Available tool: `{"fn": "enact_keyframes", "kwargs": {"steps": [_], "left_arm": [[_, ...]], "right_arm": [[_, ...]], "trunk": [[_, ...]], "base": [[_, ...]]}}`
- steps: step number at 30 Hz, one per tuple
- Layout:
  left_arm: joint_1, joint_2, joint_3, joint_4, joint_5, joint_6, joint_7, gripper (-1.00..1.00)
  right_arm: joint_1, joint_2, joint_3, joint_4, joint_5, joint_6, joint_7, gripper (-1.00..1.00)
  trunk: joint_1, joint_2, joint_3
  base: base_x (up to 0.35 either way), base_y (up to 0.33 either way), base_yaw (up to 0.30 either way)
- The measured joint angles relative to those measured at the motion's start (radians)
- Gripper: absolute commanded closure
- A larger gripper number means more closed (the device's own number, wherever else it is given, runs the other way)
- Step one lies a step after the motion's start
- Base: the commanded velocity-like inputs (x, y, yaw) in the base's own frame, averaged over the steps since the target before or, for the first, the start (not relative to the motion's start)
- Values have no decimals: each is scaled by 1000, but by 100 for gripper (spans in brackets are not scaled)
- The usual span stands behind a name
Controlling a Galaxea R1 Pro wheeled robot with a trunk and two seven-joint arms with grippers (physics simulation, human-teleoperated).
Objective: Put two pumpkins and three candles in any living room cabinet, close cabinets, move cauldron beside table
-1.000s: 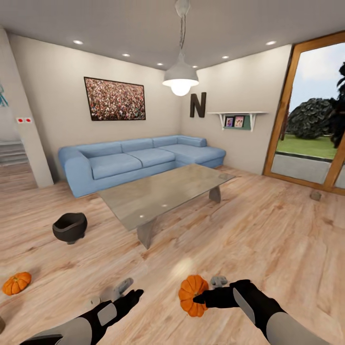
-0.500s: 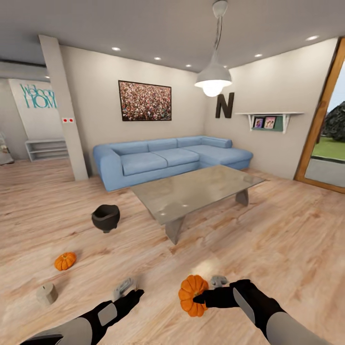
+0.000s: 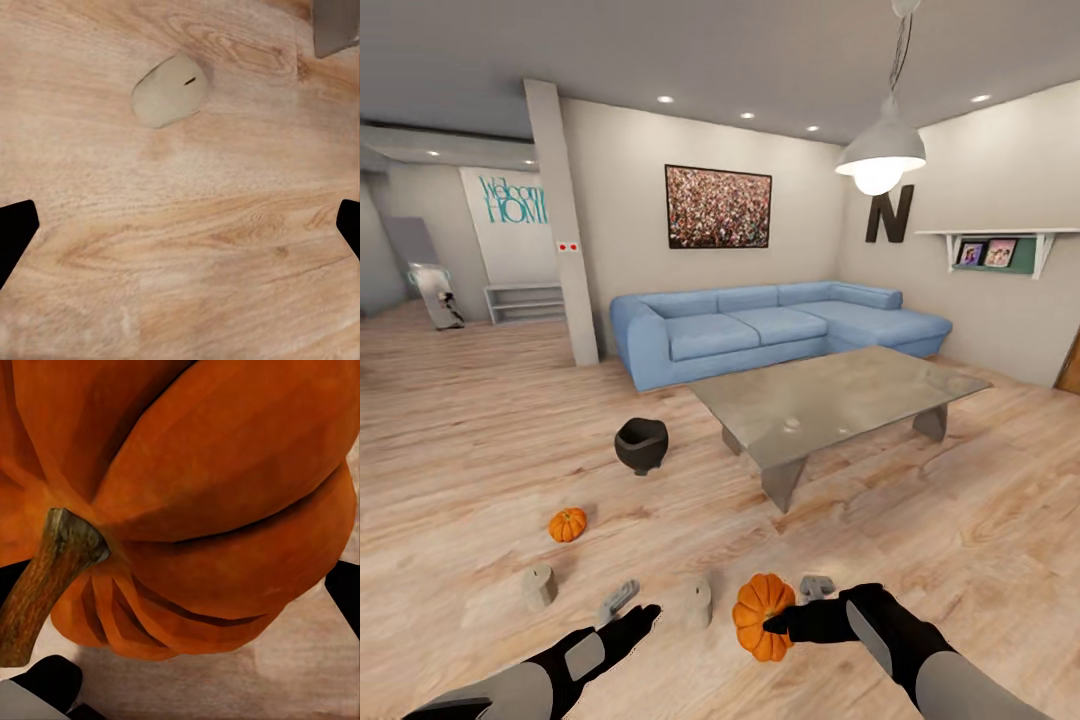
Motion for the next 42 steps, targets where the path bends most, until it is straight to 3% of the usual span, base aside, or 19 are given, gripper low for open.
{"fn": "enact_keyframes", "kwargs": {"steps": [28,34,42], "left_arm": [[0,0,0,0,0,0,0,-100],[0,0,1,0,1,-1,0,-100],[0,0,1,0,1,-1,-1,-100]], "right_arm": [[1,0,1,0,0,0,1,100],[1,0,1,0,-1,0,1,100],[1,0,1,0,1,0,0,100]], "trunk": [[0,0,25],[0,0,25],[0,0,25]], "base": [[6,334,13],[90,292,204],[11,31,278]]}}
